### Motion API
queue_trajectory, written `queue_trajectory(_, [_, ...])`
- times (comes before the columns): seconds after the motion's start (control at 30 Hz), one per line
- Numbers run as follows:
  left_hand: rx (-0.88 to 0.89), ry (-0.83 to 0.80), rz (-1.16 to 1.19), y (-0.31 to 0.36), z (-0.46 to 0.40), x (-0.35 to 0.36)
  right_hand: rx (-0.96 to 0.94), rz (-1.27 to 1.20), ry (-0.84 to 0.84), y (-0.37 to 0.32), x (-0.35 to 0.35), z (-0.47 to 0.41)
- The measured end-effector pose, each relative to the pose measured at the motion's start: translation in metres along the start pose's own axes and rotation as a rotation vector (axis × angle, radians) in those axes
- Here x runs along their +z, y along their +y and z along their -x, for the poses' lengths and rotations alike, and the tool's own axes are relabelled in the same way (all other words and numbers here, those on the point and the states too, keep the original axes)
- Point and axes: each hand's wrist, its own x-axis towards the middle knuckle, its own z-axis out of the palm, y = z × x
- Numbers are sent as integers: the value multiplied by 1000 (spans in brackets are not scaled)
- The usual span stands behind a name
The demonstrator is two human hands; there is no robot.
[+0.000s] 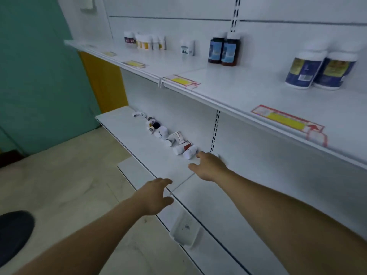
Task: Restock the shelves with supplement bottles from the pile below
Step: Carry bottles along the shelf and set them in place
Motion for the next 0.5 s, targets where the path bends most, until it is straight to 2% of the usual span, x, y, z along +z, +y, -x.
queue_trajectory(0.37, [194, -180, 23, -175, -156, -90, 280, -238, 150, -113, 50, -150])
queue_trajectory(0.5, [222, -228, -13, -212, -212, -121, 358, -256, 180, -129, 61, -189])
